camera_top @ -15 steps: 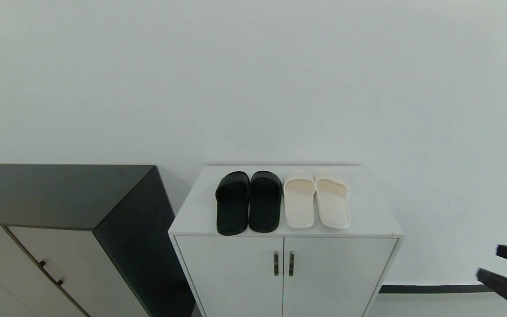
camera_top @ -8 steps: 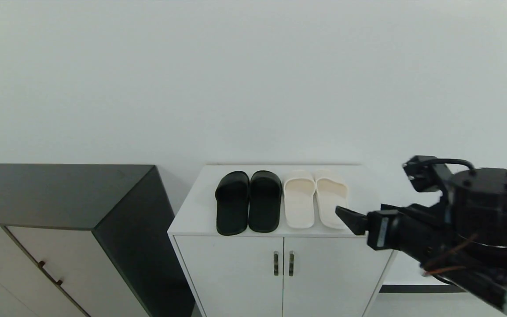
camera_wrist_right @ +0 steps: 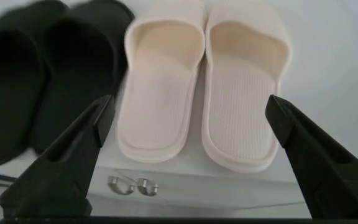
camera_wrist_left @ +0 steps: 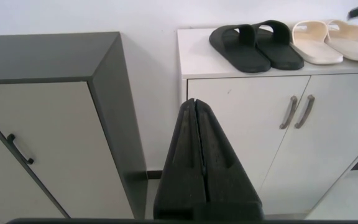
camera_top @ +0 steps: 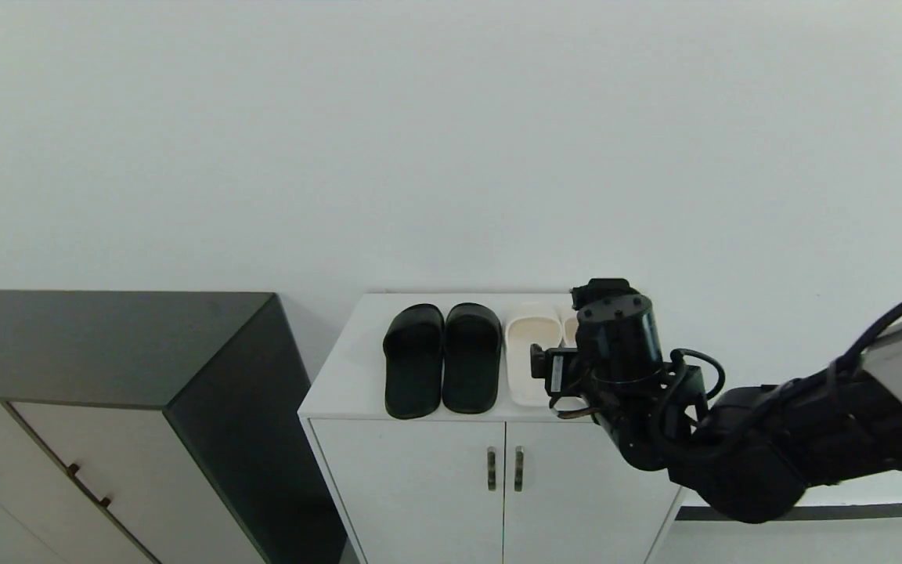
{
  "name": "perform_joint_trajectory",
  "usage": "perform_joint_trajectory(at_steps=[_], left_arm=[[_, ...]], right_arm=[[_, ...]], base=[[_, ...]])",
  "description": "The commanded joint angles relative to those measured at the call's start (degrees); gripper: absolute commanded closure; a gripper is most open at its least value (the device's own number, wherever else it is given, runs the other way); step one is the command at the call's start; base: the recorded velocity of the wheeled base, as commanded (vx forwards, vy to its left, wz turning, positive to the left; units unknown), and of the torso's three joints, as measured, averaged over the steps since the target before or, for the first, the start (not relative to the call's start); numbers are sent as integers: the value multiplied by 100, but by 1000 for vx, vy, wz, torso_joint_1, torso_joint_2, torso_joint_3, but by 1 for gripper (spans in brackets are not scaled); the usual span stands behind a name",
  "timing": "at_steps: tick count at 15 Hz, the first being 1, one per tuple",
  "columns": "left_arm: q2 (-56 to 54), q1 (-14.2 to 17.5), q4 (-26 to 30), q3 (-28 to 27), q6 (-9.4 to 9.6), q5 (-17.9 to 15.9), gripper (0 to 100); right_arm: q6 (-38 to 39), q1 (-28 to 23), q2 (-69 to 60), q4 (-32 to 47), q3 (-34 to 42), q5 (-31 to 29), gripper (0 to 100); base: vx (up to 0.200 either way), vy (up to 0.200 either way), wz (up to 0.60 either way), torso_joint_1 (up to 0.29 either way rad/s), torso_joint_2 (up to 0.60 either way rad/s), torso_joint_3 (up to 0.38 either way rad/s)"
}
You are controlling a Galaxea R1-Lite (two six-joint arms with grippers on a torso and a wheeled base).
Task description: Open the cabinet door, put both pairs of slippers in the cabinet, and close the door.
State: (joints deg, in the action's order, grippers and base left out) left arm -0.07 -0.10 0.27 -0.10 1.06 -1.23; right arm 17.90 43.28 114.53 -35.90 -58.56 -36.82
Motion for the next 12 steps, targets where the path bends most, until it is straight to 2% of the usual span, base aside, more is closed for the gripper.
perform_joint_trajectory(at_steps=[1, 5, 12], left_arm=[[7, 1, 0, 1, -1, 0, 100], [7, 1, 0, 1, -1, -9, 100], [7, 1, 0, 1, -18, -9, 100]], right_arm=[[-67, -223, 649, -13, -305, 34, 0], [-164, -592, 1142, -13, -902, 438, 0], [-322, -961, 1959, 31, -2027, 561, 0]], base=[[0, 0, 0, 0, 0, 0], [0, 0, 0, 0, 0, 0], [0, 0, 0, 0, 0, 0]])
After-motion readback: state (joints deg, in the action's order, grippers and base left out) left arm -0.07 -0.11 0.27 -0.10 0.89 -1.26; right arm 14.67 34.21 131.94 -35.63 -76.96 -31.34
